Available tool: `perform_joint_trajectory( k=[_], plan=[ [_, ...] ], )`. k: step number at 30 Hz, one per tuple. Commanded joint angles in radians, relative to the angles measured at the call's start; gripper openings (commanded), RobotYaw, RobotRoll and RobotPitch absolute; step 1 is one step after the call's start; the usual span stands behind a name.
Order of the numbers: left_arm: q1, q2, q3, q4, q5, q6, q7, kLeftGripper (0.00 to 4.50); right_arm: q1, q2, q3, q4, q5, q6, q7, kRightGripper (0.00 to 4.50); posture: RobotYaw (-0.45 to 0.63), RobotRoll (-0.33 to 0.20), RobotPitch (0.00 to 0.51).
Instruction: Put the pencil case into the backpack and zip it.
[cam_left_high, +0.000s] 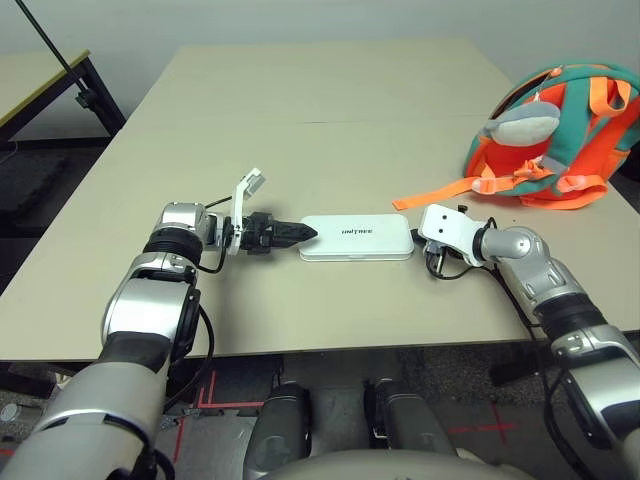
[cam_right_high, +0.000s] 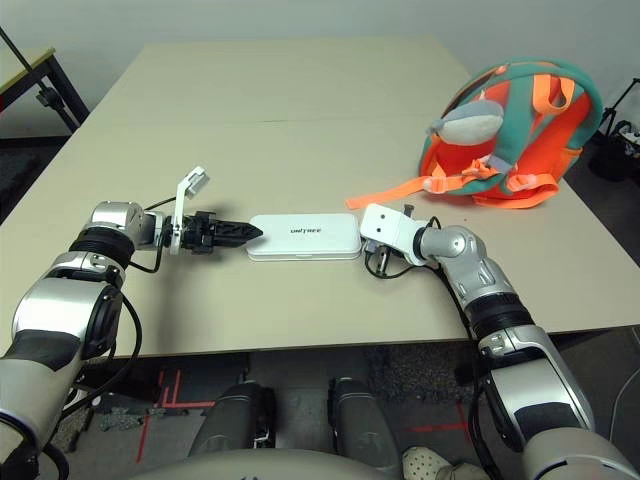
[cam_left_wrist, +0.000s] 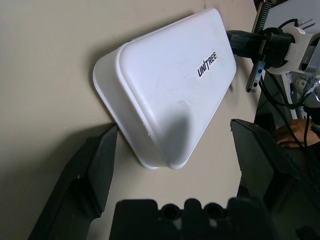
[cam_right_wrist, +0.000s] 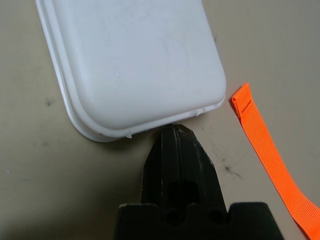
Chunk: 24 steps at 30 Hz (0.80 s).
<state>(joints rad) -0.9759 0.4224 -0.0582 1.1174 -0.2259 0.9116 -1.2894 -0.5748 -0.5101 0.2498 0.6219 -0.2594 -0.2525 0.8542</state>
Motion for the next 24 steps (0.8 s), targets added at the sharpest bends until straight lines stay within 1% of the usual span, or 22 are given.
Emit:
perform_joint_trajectory(
  k=[1, 15, 24],
  plan=[
    [-0.002, -0.026, -0.001, 0.013, 0.009, 0.007, -0.006, 4.5, -0.013, 0.067, 0.079, 0.037, -0.019, -0.038, 0.027, 0.03, 0.05, 0.0, 0.062],
    [0.006, -0.025, -0.007, 0.004, 0.015, 0.027, -0.03, 4.5, -0.087, 0.088, 0.086, 0.13, -0.061, -0.093, 0.037, 0.03, 0.05, 0.0, 0.07],
    [0.013, -0.002, -0.016, -0.023, 0.012, 0.074, -0.071, 4.5, -0.191, 0.069, 0.111, 0.244, -0.094, -0.159, 0.092, 0.03, 0.06, 0.0, 0.079]
  ],
)
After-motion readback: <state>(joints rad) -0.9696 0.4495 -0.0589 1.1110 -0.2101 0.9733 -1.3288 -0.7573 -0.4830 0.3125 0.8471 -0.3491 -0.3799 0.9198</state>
